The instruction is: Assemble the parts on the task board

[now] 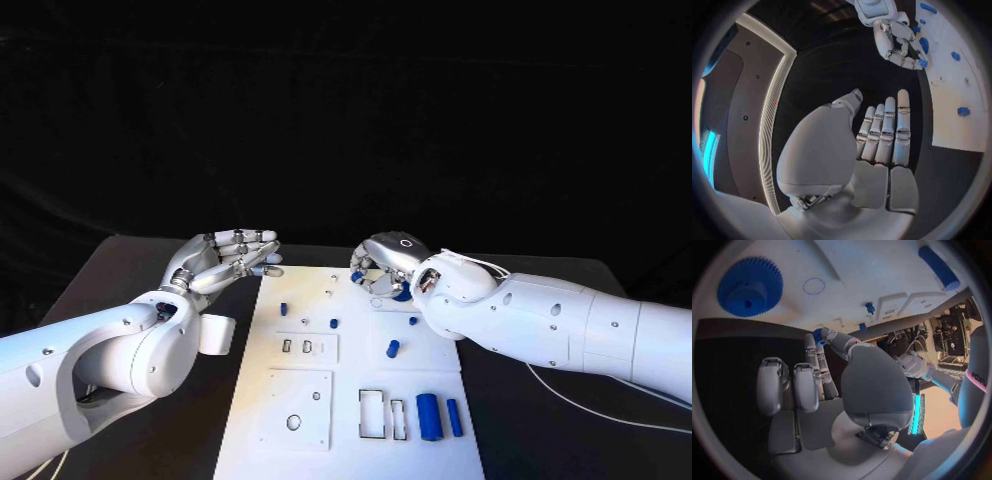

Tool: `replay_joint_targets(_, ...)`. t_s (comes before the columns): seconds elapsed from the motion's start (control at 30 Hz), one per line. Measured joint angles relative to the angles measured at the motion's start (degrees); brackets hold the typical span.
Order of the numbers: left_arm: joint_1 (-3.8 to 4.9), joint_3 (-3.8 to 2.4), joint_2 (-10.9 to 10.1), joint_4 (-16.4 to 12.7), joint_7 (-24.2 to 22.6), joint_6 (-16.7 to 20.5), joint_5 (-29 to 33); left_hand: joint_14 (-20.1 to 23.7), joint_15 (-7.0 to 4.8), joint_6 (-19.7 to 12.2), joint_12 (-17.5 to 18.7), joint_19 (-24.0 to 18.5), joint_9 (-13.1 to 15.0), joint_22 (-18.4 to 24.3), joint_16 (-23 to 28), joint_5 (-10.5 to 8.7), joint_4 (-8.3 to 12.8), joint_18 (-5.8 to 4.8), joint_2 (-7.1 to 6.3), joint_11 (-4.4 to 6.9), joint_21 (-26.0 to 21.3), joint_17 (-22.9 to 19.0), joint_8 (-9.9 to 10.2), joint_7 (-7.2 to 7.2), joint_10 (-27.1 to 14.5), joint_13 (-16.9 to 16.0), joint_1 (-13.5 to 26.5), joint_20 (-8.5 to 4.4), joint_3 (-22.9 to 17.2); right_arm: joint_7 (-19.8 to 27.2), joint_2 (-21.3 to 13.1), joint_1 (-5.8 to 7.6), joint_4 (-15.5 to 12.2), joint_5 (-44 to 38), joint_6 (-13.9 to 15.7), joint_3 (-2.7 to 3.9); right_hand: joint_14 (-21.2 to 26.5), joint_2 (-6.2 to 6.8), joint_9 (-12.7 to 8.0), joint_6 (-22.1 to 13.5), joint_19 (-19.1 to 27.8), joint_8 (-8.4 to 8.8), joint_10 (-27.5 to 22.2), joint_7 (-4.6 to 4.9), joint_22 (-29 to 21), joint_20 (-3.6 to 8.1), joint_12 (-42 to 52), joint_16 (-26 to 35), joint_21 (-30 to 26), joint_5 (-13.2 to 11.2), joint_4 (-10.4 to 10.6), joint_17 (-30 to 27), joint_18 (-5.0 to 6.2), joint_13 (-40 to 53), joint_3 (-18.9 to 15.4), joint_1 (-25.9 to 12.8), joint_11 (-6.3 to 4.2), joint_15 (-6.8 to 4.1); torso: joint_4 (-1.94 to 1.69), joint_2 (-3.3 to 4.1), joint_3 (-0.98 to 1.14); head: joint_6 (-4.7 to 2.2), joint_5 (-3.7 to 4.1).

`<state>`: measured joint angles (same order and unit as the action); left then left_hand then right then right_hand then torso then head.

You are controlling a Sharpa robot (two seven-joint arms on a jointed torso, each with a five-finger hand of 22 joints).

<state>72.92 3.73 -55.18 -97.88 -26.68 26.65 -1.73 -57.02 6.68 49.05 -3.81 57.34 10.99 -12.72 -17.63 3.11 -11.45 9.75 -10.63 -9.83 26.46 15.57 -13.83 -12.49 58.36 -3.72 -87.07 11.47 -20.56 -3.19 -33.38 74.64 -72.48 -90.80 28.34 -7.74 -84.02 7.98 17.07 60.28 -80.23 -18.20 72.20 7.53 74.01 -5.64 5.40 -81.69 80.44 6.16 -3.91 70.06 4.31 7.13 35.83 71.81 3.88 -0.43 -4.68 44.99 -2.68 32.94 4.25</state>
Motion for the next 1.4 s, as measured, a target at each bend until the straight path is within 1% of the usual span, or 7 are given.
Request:
replay_joint_targets(0.23, 0.01, 0.00, 0.2, 0.1, 0.0, 0.0, 0.0, 0.2, 0.20, 0.0, 0.0, -0.3, 0.0, 0.0, 0.0, 0.00, 0.0, -0.01, 0.00, 0.00, 0.0, 0.1, 0.0, 0.00, 0.0, 0.0, 0.0, -0.12, 0.0, -0.5, 2.1, 0.04, 2.4, 0.7, 1.2, 0.04, 0.0, 0.00, 0.0, -0.1, 0.0, 0.00, 0.1, -0.05, 0.0, 0.00, 0.0, 0.0, 0.0, -0.2, 0.1, 0.0, 0.03, 0.0, 0.1, 0.0, -0.09, 0.00, -0.17, 0.17, -0.06, 0.02, -0.03)
replay_joint_targets(0.37, 0.07, 0.00, 0.3, 0.1, 0.0, 0.0, 0.0, 0.2, 0.20, 0.0, 0.0, -0.4, 0.0, 0.0, 0.0, 0.00, 0.0, -0.01, 0.00, 0.00, 0.0, 0.1, 0.0, 0.00, 0.0, 0.0, 0.0, -0.02, 0.0, -0.5, 3.1, 0.03, 3.4, 1.1, 1.6, 0.04, 0.0, 0.00, 0.0, -0.1, 0.0, -0.01, 0.2, -0.14, 0.0, 0.00, -0.2, 0.0, 0.0, -0.3, 0.1, 0.0, 0.04, 0.0, 0.1, 0.0, -0.18, 0.00, -0.36, 0.29, -0.15, 0.07, 0.12)
replay_joint_targets(0.4, 0.09, 0.00, 0.3, 0.1, 0.0, 0.0, 0.0, 0.2, 0.20, 0.0, 0.0, -0.4, 0.0, 0.0, 0.0, 0.00, 0.0, -0.01, 0.00, 0.00, 0.0, 0.1, 0.0, 0.00, 0.0, 0.0, 0.0, -0.02, 0.0, -0.5, 3.3, 0.02, 3.5, 1.2, 1.7, 0.05, 0.0, 0.00, 0.0, -0.1, 0.0, -0.01, 0.2, -0.15, 0.0, 0.00, -0.2, 0.0, 0.0, -0.3, 0.1, 0.0, 0.04, 0.0, 0.1, 0.0, -0.19, 0.00, -0.42, 0.34, -0.20, 0.05, 0.14)
replay_joint_targets(0.53, 0.16, 0.00, 0.3, 0.1, 0.0, 0.0, 0.0, 0.2, 0.20, 0.0, 0.0, -0.4, 0.0, 0.0, 0.0, 0.00, 0.0, -0.01, 0.00, 0.00, 0.0, 0.0, 0.0, 0.00, 0.0, 0.0, 0.0, -0.02, 0.0, -0.5, 4.0, -0.01, 3.9, 1.5, 1.9, 0.05, 0.0, 0.00, 0.0, -0.2, 0.0, -0.01, 0.2, -0.15, 0.0, 0.00, -0.3, 0.0, 0.0, -0.3, 0.1, 0.0, 0.05, 0.0, 0.1, 0.0, -0.20, 0.00, -0.52, 0.46, -0.24, 0.00, 0.15)
replay_joint_targets(0.77, 0.25, 0.00, 0.4, 0.1, 0.1, 0.0, 0.0, 0.2, 0.20, 0.0, 0.0, -0.4, 0.0, 0.0, 0.0, 0.00, 0.0, -0.01, 0.00, 0.00, 0.0, 0.0, 0.0, 0.00, 0.0, 0.0, 0.0, -0.02, 0.0, -0.4, 4.6, -0.04, 4.3, 1.9, 2.1, 0.05, 0.0, 0.00, 0.0, -0.2, 0.0, -0.01, 0.2, -0.15, 0.0, 0.00, -0.4, -0.2, 0.0, -0.6, 0.1, 0.0, 0.05, 0.0, 0.1, 0.0, -0.23, 0.00, -0.84, 0.60, -0.32, 0.00, 0.21)
replay_joint_targets(1.0, 0.27, 0.00, 0.5, 0.3, 0.1, 0.0, 0.0, 0.2, 0.20, 0.0, 0.0, -0.4, 0.0, 0.0, 0.0, 0.00, 0.0, -0.01, 0.00, -0.21, 0.0, 0.1, 0.0, 0.01, -0.2, 0.0, 0.0, -0.02, 0.0, -0.3, 4.7, -0.06, 4.4, 2.2, 2.2, 0.05, 0.0, 0.01, 0.0, -0.3, 0.0, -0.02, 0.3, -0.21, 0.0, 0.00, -0.6, -0.2, 0.0, -0.7, 0.2, 0.0, 0.06, 0.1, 0.1, 0.0, -0.23, 0.00, -0.88, 0.68, -0.34, 0.10, 0.31)
replay_joint_targets(1.4, 0.29, -0.01, 0.7, 0.4, 0.1, -0.1, 0.0, 0.2, 0.20, 0.0, 0.0, -0.4, 0.0, 0.0, 0.0, 0.00, 0.0, -0.01, 0.00, -0.21, 0.0, 0.1, 0.0, 0.01, -0.2, 0.0, 0.0, -0.01, 0.0, -0.2, 5.4, -0.32, 5.4, 2.4, 1.5, 0.04, 0.0, 0.03, 0.0, -0.6, 0.0, -0.66, 0.2, -0.16, 0.0, 0.00, -0.7, -0.2, 0.0, -0.5, 0.3, 0.0, 0.07, 0.1, 0.0, 0.0, -0.17, 0.00, -1.02, 0.87, -0.41, 0.13, 0.19)
